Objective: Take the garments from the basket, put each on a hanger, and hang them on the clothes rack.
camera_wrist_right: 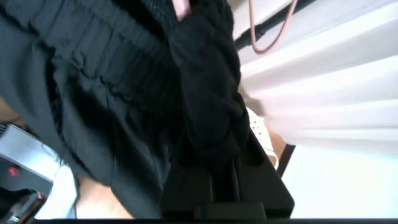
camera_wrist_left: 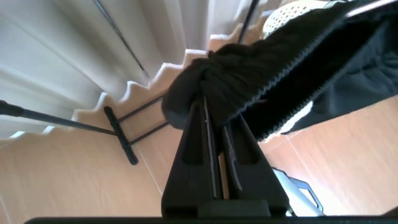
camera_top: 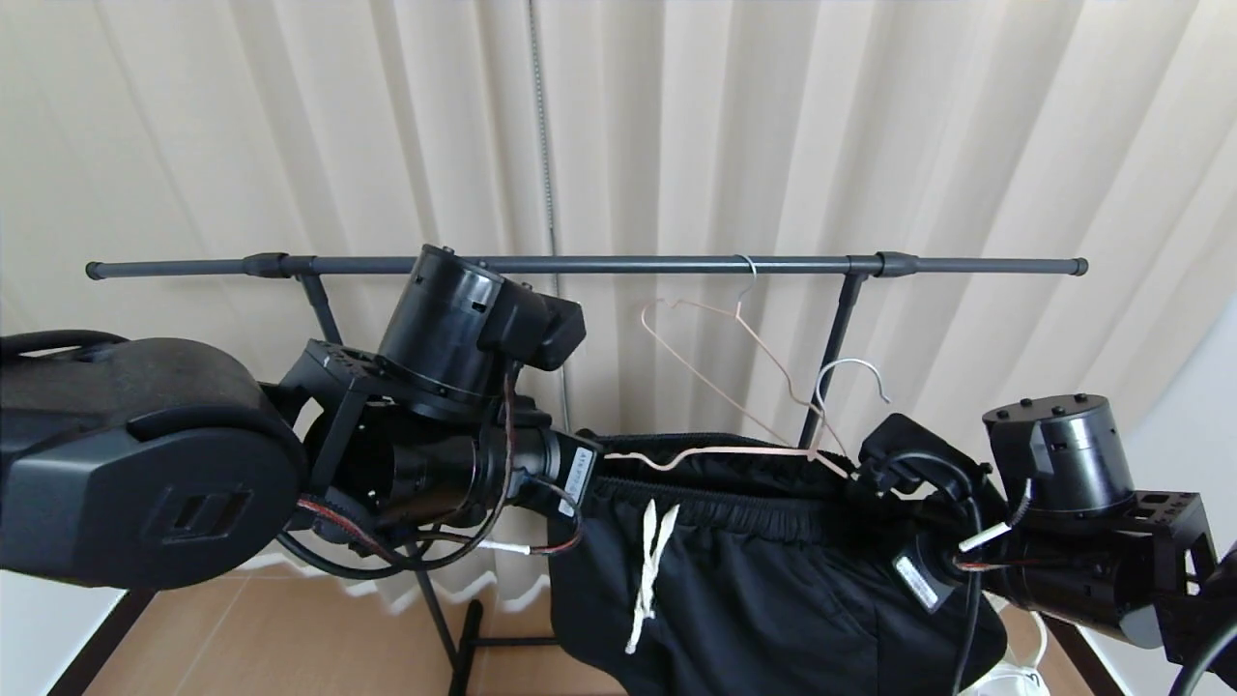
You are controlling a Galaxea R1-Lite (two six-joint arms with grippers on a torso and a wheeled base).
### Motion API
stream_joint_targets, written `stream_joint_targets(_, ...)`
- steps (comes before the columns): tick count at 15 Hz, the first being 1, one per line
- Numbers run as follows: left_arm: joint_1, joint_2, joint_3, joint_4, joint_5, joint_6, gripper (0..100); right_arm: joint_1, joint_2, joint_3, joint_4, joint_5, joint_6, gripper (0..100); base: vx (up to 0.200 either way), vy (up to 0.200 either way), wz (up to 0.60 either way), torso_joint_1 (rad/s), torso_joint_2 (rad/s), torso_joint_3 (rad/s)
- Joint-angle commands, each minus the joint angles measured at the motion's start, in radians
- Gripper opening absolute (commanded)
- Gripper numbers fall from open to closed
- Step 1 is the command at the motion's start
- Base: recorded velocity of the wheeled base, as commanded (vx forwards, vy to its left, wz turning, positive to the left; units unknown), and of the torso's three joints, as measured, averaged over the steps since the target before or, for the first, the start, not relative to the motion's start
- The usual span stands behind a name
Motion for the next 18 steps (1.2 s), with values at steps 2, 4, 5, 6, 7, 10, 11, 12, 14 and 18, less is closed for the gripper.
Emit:
stream_joint_targets(2,-0.054,-0.003,0.019,0.017,-0.004,-0.002,0,0.022,0.017,-0.023,-0.063,0.001,0.041,0,0.000,0.000,0.00,0.000,0.00,0.000)
stream_joint_targets(4,-0.081,0.028,0.029,0.019,-0.004,-0.014,0,0.038,0.018,-0.017,-0.109,0.001,0.053,0,0.000,0.000,0.00,0.000,0.00,0.000)
stream_joint_targets(5,-0.094,0.037,0.033,0.019,-0.004,-0.036,0,0.047,0.017,-0.017,-0.116,0.002,0.064,0,0.000,0.000,0.00,0.000,0.00,0.000)
stream_joint_targets(6,-0.105,0.058,0.028,0.016,-0.005,-0.060,0,0.051,0.015,-0.015,-0.129,0.001,0.079,0,0.000,0.000,0.00,0.000,0.00,0.000)
stream_joint_targets(7,-0.111,0.080,0.020,0.014,-0.005,-0.089,0,0.061,0.017,-0.015,-0.147,0.001,0.085,0,0.000,0.000,0.00,0.000,0.00,0.000)
stream_joint_targets(10,-0.124,0.117,-0.030,0.012,-0.017,-0.195,0,0.068,0.018,-0.008,-0.173,-0.001,0.085,0,0.000,0.000,0.00,0.000,0.00,0.000)
stream_joint_targets(11,-0.124,0.121,-0.052,0.011,-0.021,-0.233,0,0.076,0.024,-0.008,-0.173,-0.004,0.085,0,0.000,0.000,0.00,0.000,0.00,0.000)
stream_joint_targets(12,-0.124,0.129,-0.076,0.011,-0.039,-0.263,0,0.085,0.032,-0.006,-0.179,-0.019,0.085,0,0.000,0.000,0.00,0.000,0.00,0.000)
stream_joint_targets(14,-0.122,0.129,-0.109,0.011,-0.085,-0.327,0,0.090,0.050,0.006,-0.219,-0.038,0.085,0,0.000,0.000,0.00,0.000,0.00,0.000)
stream_joint_targets(18,-0.124,0.134,-0.142,0.012,-0.108,-0.362,0,0.094,0.105,0.017,-0.304,-0.055,0.084,0,0.000,0.000,0.00,0.000,0.00,0.000)
